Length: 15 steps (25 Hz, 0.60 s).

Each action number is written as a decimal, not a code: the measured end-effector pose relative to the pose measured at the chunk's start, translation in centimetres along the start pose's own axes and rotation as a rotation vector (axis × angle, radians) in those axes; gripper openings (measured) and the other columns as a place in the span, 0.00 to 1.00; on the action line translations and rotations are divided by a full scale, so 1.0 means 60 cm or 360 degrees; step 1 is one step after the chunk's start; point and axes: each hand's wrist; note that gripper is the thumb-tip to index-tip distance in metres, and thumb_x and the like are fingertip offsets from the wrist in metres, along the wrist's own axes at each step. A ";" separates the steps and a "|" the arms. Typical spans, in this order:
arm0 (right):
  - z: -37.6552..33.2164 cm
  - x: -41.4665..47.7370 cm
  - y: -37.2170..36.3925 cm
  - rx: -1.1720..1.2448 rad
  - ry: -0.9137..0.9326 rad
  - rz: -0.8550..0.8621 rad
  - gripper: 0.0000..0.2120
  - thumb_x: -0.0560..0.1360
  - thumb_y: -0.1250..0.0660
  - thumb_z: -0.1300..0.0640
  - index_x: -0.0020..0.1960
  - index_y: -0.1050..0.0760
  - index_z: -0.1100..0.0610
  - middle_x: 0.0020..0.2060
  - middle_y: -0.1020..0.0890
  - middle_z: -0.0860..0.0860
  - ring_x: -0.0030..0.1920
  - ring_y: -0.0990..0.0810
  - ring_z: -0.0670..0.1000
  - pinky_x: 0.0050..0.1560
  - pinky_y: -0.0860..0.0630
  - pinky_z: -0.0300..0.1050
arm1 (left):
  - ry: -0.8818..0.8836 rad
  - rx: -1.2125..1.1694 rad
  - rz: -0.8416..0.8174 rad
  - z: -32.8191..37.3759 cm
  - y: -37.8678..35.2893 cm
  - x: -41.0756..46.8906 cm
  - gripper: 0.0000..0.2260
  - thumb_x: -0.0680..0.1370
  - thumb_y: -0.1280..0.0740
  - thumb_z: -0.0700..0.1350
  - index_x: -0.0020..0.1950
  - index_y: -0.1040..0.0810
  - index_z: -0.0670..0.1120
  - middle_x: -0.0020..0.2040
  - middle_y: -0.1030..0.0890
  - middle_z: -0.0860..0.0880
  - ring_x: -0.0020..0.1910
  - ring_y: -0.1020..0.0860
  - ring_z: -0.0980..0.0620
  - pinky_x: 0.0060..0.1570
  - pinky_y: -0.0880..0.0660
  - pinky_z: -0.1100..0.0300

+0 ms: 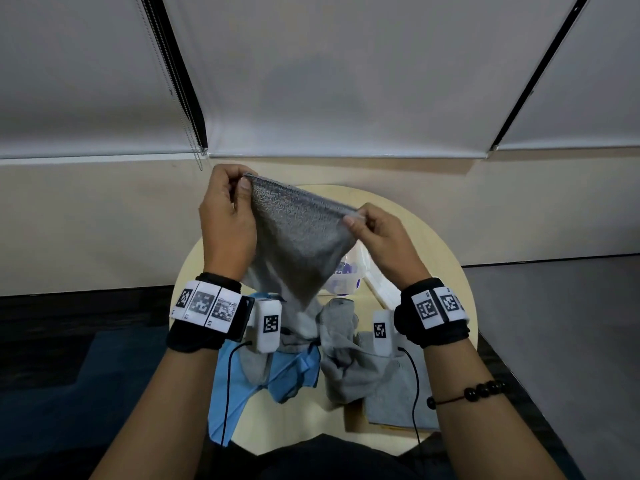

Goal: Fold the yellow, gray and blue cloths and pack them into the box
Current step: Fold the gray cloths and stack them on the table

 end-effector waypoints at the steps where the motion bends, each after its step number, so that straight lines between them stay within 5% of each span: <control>1: -0.007 0.005 0.004 0.0186 0.0026 0.0120 0.09 0.80 0.31 0.57 0.44 0.27 0.60 0.37 0.23 0.55 0.39 0.25 0.51 0.42 0.29 0.47 | 0.0015 0.0038 0.0024 -0.004 0.001 -0.001 0.05 0.83 0.39 0.40 0.56 0.25 0.45 0.48 0.22 0.54 0.50 0.23 0.55 0.54 0.26 0.57; 6: -0.035 0.025 0.027 0.0857 0.0166 0.0315 0.14 0.75 0.27 0.66 0.56 0.27 0.55 0.41 0.15 0.55 0.44 0.17 0.52 0.50 0.20 0.44 | 0.0143 -0.0004 0.0113 -0.011 -0.010 -0.003 0.06 0.84 0.41 0.40 0.57 0.25 0.44 0.48 0.22 0.52 0.49 0.23 0.53 0.53 0.27 0.58; 9: -0.032 0.024 0.024 0.0813 0.0030 0.0252 0.08 0.76 0.28 0.66 0.52 0.24 0.57 0.44 0.14 0.56 0.45 0.17 0.54 0.52 0.21 0.49 | 0.0168 -0.0008 0.0167 -0.016 -0.018 -0.005 0.05 0.84 0.42 0.41 0.56 0.26 0.47 0.45 0.23 0.58 0.45 0.25 0.59 0.50 0.28 0.62; 15: -0.012 0.007 -0.003 0.0682 -0.0230 0.0179 0.03 0.79 0.30 0.60 0.48 0.22 0.53 0.39 0.17 0.62 0.39 0.24 0.55 0.43 0.29 0.49 | 0.0286 0.0110 0.0184 -0.057 -0.027 -0.021 0.06 0.84 0.42 0.40 0.57 0.27 0.45 0.44 0.24 0.54 0.42 0.25 0.52 0.42 0.32 0.60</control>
Point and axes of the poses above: each hand's wrist, its own x-axis towards the middle knuckle, its own y-axis out of the back of the hand, z = x × y
